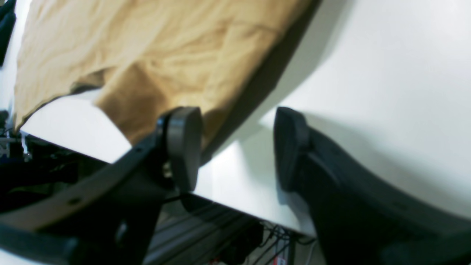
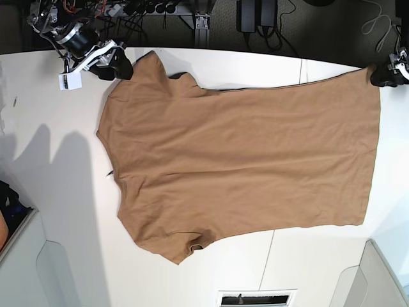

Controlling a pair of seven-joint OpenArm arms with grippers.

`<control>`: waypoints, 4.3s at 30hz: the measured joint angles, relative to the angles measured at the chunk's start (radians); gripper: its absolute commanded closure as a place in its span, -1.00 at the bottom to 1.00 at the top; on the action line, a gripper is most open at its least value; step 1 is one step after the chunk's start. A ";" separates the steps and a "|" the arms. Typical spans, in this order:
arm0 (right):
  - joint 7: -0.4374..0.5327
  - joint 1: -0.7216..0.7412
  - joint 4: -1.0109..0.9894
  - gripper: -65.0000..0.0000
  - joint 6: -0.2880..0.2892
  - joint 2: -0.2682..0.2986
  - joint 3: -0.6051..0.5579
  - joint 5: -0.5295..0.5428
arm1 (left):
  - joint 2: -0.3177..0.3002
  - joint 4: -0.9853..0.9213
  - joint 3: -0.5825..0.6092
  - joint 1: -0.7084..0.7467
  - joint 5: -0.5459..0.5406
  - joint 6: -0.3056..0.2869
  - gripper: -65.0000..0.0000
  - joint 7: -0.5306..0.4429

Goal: Layout the t-shirt on the table in an organized manner, then fold the t-shirt properly
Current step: 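Grasp the shirt's shoulder corners with both grippers, then lift the shirt corners and pull them apart to straighten the shirt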

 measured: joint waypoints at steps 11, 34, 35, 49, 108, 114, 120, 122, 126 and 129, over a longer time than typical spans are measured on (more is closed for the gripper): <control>-0.018 0.018 0.000 0.02 0.000 0.000 0.000 -0.003 | 0.013 -0.001 0.000 0.034 -0.005 0.000 -0.20 0.011; -0.022 0.019 0.000 0.02 0.000 -0.030 0.000 0.009 | 0.013 -0.001 0.000 0.031 -0.009 0.000 -0.20 -0.016; -0.023 0.019 0.000 0.02 0.000 -0.037 0.000 0.009 | 0.013 -0.001 0.000 0.030 -0.010 0.000 -0.20 -0.016; -0.030 0.019 0.000 0.02 0.000 -0.061 0.000 0.038 | 0.013 -0.001 0.000 0.027 -0.010 0.000 -0.20 -0.019; -0.048 0.350 0.052 1.00 0.025 -0.061 0.000 -0.081 | -0.031 -0.019 0.047 -0.265 0.248 0.000 1.00 -0.152; -0.048 0.441 -0.026 1.00 0.026 -0.061 0.000 -0.092 | -0.047 -0.112 0.178 -0.359 0.352 0.000 1.00 -0.234; -0.037 0.489 -0.105 1.00 0.026 -0.061 0.000 -0.093 | -0.045 -0.199 0.267 -0.462 0.385 0.000 1.00 -0.265; -0.024 0.497 -0.129 1.00 0.025 -0.061 0.000 -0.101 | -0.046 -0.227 0.271 -0.491 0.388 0.000 1.00 -0.279; -0.018 0.511 -0.160 1.00 0.025 -0.061 0.000 -0.119 | -0.048 -0.254 0.271 -0.524 0.390 0.000 1.00 -0.282; -0.018 0.510 -0.163 0.75 0.025 -0.061 0.000 -0.120 | -0.047 -0.256 0.271 -0.523 0.388 0.000 1.00 -0.281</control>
